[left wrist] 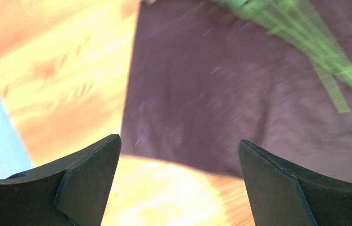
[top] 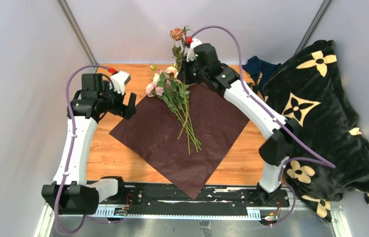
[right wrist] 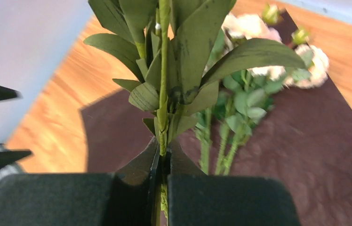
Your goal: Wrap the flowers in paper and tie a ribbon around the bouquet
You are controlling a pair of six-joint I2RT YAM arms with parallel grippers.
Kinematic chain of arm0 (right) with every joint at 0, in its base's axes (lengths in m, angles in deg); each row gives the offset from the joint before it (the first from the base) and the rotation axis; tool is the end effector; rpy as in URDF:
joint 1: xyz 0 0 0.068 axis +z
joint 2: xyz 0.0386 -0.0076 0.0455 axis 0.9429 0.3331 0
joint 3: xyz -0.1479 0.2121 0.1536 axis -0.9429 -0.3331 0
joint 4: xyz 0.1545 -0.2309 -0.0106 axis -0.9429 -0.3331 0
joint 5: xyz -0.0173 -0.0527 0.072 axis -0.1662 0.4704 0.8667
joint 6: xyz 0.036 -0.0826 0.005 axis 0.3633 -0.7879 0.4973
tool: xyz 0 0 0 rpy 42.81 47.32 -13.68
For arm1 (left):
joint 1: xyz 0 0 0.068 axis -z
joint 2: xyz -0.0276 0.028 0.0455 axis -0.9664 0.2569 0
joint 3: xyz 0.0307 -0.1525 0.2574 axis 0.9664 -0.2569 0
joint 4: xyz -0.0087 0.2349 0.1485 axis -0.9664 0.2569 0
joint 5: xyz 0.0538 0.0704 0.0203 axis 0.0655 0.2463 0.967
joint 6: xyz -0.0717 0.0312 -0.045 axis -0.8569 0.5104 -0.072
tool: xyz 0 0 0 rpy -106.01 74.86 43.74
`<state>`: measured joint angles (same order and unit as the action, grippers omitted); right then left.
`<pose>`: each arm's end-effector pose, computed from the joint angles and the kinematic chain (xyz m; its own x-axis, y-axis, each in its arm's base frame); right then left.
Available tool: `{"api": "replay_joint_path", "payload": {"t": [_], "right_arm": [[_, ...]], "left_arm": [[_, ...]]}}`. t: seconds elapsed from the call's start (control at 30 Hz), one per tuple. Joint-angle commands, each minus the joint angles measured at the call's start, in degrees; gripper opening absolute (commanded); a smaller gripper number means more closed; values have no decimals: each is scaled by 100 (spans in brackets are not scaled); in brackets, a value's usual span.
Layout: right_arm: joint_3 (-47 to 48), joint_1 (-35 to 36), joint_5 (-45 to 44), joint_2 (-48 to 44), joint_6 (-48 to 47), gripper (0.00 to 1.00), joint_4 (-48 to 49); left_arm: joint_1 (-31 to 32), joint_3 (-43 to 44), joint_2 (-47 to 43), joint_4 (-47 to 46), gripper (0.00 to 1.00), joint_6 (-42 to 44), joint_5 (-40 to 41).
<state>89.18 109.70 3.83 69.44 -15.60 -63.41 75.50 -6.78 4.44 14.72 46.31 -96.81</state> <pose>0.3668 0.3138 0.4452 -0.4147 0.0800 -0.9064 -0.6342 0.6889 0.3510 0.2622 -0.0337 0.3863 -0.5299 0.2806 -0.8003 0.4874 0.8730 -0.0166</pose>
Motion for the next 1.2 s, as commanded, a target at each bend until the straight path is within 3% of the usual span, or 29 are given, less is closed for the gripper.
{"api": "replay_joint_path", "payload": {"t": [0.0,0.23,0.33,0.4,0.5,0.67,0.7,0.77,0.9,1.03,1.17], "right_arm": [[1018,-29,-764,1235,-888,0,-2743],[2244,-43,-1247,2762,-694,0,-2900],[2488,-99,-1436,3290,-507,3,-2679],[2653,-147,-1565,3525,-391,13,-2615],[2674,-233,-1627,3646,-223,36,-2530],[2597,-282,-1362,3383,-329,56,-2683],[2566,-280,-1309,3244,-451,74,-2774],[2449,-278,-1126,2899,-744,83,-3045],[1131,-286,-341,1620,-1178,83,-3288],[-1415,-260,1036,-152,-1340,81,-2085],[-3503,-286,1468,-1415,-482,80,-957]], "left_arm": [[-654,-883,263,93,100,714,1819],[-1073,-2091,396,-335,97,1271,2597],[-1071,-2322,437,-221,94,1571,2318],[-1028,-2281,435,164,91,1805,1751],[-615,-2135,299,721,84,2105,900],[1176,-1963,-296,881,83,2399,332],[1513,-1904,-403,898,83,2454,304],[2123,-1691,-578,1054,82,2648,162],[2754,-1359,-780,1635,81,3017,-71],[3306,-1661,-1071,1832,79,3424,586],[4078,-2236,-1416,1789,81,5160,96]]}}
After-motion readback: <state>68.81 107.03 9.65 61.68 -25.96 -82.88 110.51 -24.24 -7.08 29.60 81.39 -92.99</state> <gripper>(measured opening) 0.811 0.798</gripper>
